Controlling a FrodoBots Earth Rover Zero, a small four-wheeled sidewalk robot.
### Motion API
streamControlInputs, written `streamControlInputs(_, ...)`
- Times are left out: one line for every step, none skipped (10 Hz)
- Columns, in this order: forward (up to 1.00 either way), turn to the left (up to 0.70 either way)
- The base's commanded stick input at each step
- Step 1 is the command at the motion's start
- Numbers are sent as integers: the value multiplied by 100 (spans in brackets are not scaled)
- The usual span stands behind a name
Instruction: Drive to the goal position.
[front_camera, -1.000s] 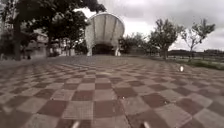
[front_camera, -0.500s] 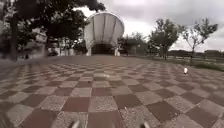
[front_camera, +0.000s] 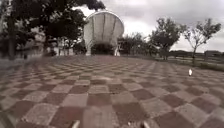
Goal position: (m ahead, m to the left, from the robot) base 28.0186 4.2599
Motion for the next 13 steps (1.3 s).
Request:
streamControlInputs(50,0)
streamControlInputs(50,0)
streamControlInputs(50,0)
streamControlInputs(50,0)
streamControlInputs(50,0)
streamControlInputs(50,0)
streamControlInputs(50,0)
streamControlInputs(50,0)
streamControlInputs(50,0)
streamControlInputs(50,0)
streamControlInputs(50,0)
streamControlInputs(50,0)
streamControlInputs(50,0)
